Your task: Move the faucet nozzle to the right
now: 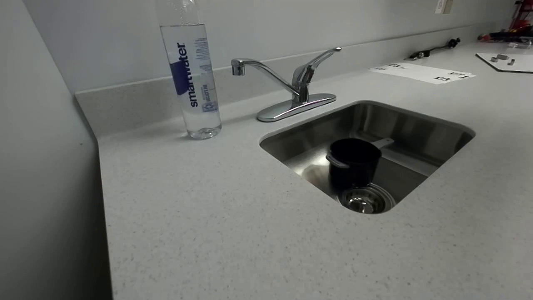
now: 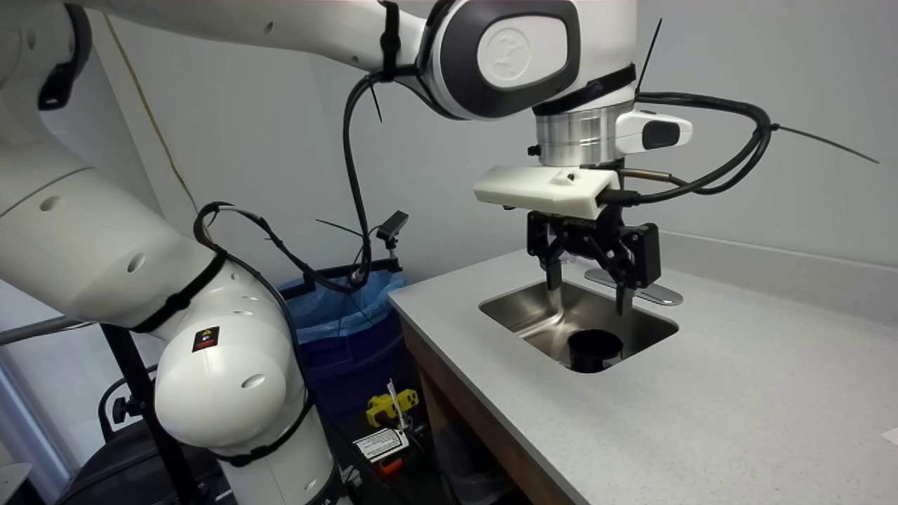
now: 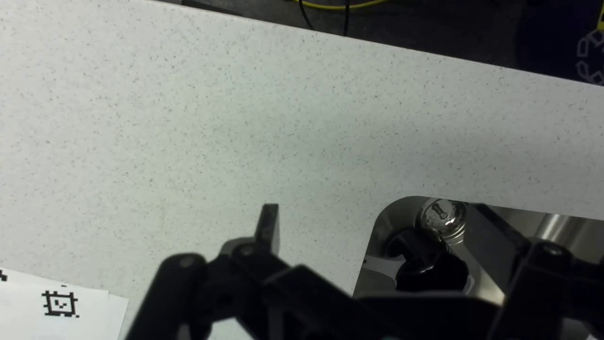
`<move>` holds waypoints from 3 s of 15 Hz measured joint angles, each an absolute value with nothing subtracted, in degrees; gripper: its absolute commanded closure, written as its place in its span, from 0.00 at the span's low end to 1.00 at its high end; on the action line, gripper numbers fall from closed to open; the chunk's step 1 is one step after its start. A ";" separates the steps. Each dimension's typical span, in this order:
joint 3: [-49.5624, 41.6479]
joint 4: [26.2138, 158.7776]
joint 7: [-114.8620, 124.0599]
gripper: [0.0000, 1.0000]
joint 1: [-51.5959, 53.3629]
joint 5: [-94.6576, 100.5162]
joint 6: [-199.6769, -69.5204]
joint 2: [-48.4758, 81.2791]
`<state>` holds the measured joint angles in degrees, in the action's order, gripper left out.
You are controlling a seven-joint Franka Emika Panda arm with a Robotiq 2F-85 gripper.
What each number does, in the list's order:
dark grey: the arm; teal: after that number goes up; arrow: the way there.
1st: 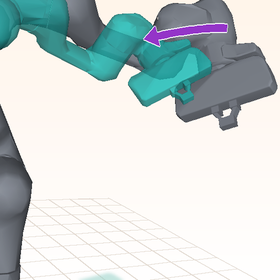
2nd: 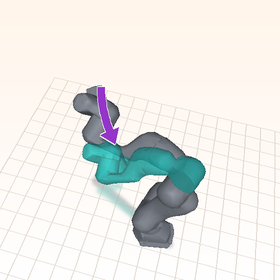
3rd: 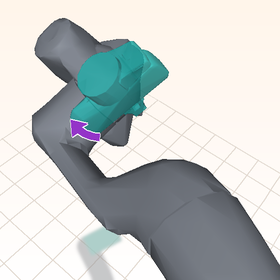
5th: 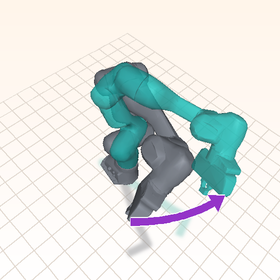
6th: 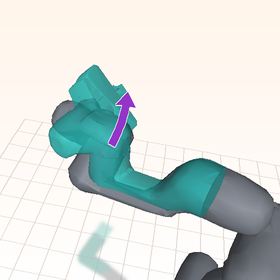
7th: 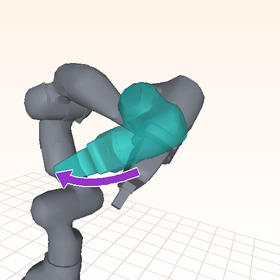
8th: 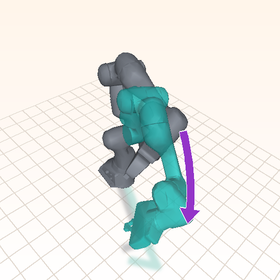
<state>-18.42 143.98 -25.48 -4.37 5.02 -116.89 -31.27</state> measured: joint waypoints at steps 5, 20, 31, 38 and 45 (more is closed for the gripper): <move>-14.51 143.16 -25.28 0.00 -2.56 2.75 -120.78 -28.80; -4.05 120.55 -21.95 0.00 3.94 -11.63 -127.04 -4.79; -4.01 120.89 -21.95 0.00 3.77 -11.63 -127.04 -4.98; -1.81 119.61 -21.81 0.00 3.83 -11.63 -128.41 -3.49; 3.56 112.89 -17.57 0.00 4.26 -11.64 -136.09 4.27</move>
